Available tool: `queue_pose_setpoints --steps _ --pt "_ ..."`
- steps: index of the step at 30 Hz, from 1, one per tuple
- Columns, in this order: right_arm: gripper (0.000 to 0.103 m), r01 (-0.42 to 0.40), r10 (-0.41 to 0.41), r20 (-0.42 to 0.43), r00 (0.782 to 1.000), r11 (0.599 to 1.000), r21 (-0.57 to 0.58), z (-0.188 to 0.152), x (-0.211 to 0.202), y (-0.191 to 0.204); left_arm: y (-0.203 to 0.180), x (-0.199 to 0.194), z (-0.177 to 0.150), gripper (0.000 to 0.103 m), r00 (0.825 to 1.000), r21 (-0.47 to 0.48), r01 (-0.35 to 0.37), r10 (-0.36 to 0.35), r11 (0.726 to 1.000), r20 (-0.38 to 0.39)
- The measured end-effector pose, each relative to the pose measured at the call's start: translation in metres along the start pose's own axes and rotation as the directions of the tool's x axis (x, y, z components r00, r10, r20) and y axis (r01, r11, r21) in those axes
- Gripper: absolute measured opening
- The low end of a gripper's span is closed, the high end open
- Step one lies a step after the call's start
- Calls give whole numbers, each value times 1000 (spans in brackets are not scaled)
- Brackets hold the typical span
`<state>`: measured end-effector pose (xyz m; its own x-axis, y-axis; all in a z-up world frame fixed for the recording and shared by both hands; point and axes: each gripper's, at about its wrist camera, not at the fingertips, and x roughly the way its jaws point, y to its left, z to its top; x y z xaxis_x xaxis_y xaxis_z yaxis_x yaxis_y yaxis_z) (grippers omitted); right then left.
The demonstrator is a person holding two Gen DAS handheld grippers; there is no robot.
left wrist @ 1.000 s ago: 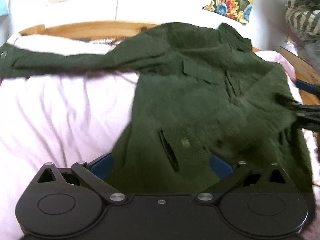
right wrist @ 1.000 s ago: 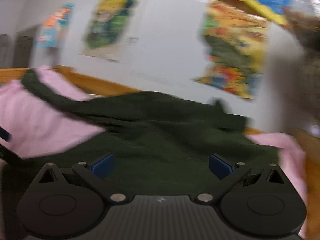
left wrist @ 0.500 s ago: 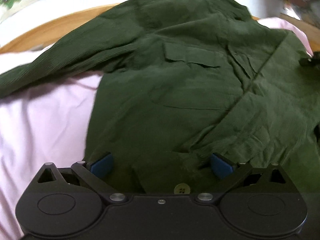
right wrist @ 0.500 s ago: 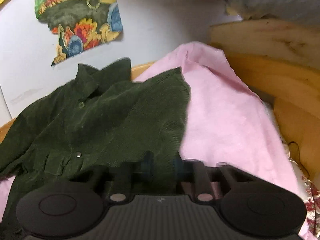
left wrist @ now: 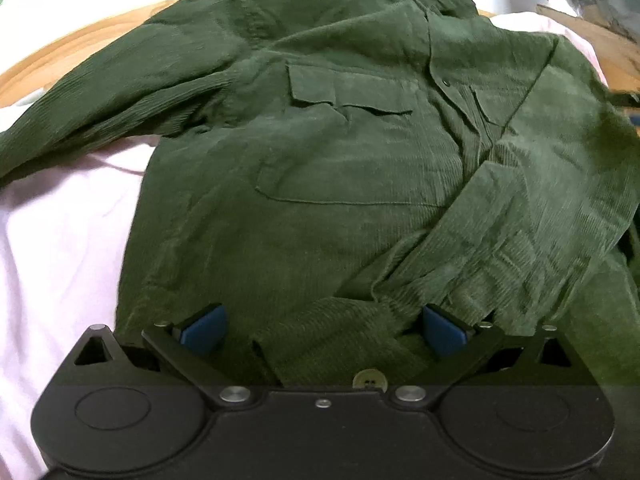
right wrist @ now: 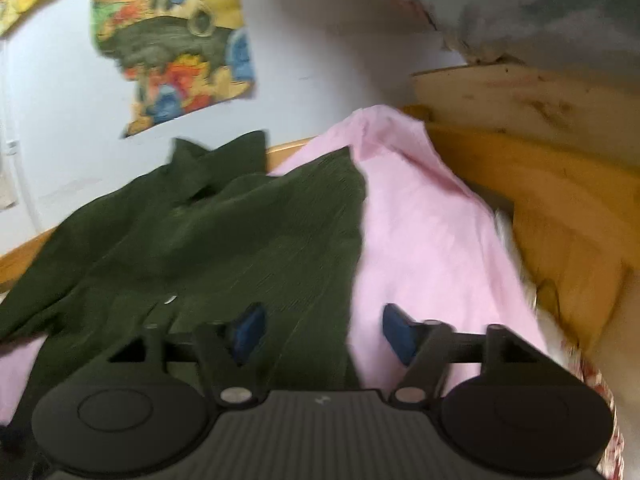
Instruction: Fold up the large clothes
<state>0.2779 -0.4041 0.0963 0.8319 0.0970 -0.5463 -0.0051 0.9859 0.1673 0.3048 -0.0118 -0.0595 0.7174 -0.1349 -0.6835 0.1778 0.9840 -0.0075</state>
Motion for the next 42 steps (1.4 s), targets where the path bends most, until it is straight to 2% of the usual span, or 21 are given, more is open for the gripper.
queue_pose_setpoints --steps 1,3,5,9,11,13,14,15,17,18,20,24,27,28,29,31,32,34,36,39,42 --pt "63 10 -10 -24 1000 1000 -15 -5 -1 0 2 -3 -1 102 1000 -7 9 -9 1000 -1" --pt "19 20 -20 -63 998 1000 -8 -17 -2 -4 6 -10 -2 102 1000 -19 21 -22 1000 -5" --pt "11 34 -34 -47 998 999 -5 -23 -5 -6 12 -22 -3 102 1000 -32 29 -29 999 -1" --pt "10 82 -83 -27 996 996 -29 -29 -3 1 29 -55 -2 102 1000 -29 -14 15 999 25" --pt "16 105 -106 -14 994 994 -39 -31 -10 10 42 -74 -2 102 996 -10 -80 80 997 41" --pt "44 124 -123 18 992 991 -44 -37 -26 24 58 -96 -3 102 983 27 -177 176 984 57" --pt "65 111 -109 42 993 993 -46 -43 -36 31 67 -107 -4 102 969 57 -244 240 968 67" --pt "76 97 -93 83 992 994 -44 -52 -50 41 76 -116 -4 102 952 85 -304 298 949 72" --pt "89 80 -72 133 988 995 -57 -67 -68 55 97 -130 -1 102 904 145 -428 420 892 82" --pt "94 79 -67 160 985 995 -65 -78 -78 63 110 -136 1 102 869 183 -494 484 850 103" --pt "100 70 -53 198 979 994 -80 -99 -90 78 128 -140 7 102 819 255 -573 554 779 148" --pt "100 -2 26 173 985 990 -139 -123 -87 99 162 -125 19 102 723 424 -676 654 602 223" --pt "100 6 24 163 986 983 -182 -130 -82 107 177 -112 22 101 669 510 -715 679 478 302" --pt "100 2 29 165 986 983 -183 -133 -81 109 179 -106 23 99 667 532 -710 681 461 302" --pt "100 -3 34 168 985 984 -179 -134 -81 109 181 -101 25 96 676 552 -695 681 461 282" --pt "100 -18 46 162 986 986 -167 -135 -78 105 183 -90 29 73 688 580 -662 692 475 218" --pt "100 -24 50 157 986 986 -164 -137 -77 102 183 -87 32 65 696 585 -645 694 491 185" --pt "100 -34 57 151 987 987 -155 -140 -75 98 177 -88 34 31 708 569 -629 692 529 139" --pt "100 -47 70 152 986 988 -150 -142 -76 93 174 -97 43 15 722 525 -624 683 579 106" --pt "100 -73 93 156 983 989 -131 -142 -79 87 164 -117 56 7 754 433 -611 654 663 62" --pt "100 -100 115 162 980 990 -98 -140 -85 84 142 -144 72 6 822 346 -529 569 775 -19"
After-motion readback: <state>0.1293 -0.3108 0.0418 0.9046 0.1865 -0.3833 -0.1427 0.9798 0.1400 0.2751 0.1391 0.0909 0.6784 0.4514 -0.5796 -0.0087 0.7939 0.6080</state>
